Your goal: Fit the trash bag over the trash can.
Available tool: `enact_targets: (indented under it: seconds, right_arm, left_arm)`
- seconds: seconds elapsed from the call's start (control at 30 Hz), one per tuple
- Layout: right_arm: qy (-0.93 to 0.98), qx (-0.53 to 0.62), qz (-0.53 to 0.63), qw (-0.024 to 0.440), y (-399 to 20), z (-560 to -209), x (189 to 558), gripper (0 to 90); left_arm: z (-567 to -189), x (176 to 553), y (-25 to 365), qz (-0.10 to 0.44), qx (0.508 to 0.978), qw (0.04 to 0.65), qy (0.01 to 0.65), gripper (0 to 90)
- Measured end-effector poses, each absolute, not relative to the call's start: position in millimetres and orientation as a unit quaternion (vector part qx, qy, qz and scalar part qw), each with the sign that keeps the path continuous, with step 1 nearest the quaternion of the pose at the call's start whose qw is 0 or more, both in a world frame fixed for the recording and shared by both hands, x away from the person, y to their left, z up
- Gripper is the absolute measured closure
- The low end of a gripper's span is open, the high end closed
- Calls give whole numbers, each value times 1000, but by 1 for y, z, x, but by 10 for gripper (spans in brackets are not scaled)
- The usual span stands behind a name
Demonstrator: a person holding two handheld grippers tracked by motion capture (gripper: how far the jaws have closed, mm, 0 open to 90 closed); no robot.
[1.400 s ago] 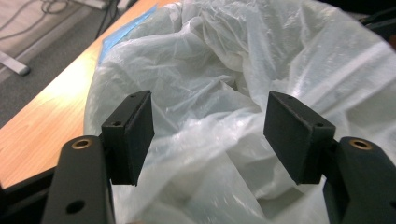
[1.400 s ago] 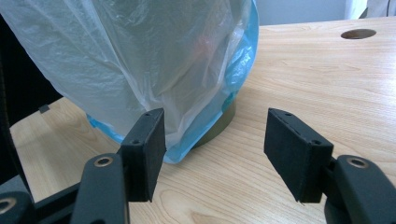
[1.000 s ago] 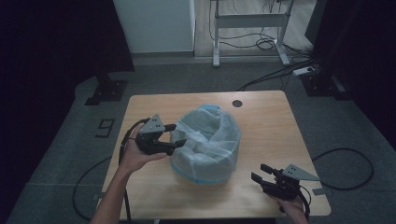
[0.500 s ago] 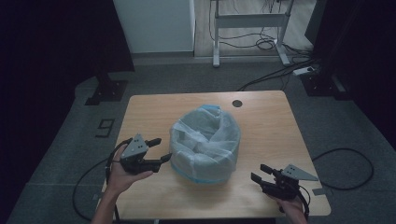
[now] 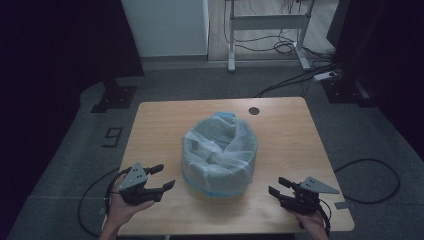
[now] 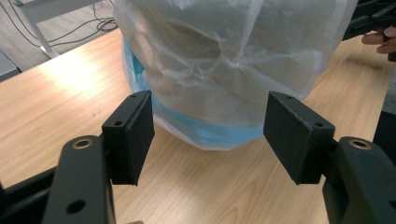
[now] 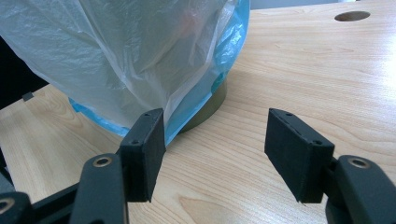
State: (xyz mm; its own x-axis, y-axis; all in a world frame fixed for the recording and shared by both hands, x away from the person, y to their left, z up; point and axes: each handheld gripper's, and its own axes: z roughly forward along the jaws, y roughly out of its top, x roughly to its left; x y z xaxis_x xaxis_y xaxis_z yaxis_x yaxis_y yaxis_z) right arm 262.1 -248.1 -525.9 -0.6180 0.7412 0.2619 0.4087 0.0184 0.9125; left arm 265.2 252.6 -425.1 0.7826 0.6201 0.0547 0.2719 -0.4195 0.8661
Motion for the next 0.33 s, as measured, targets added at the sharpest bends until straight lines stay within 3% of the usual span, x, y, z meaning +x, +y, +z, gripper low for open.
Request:
enact_targets:
  seconds: [0.33]
  right_arm:
    - [696,414,568,147,-252,-525,260,372]
  left_arm:
    - [-443,270,251,178,818,466,287,324]
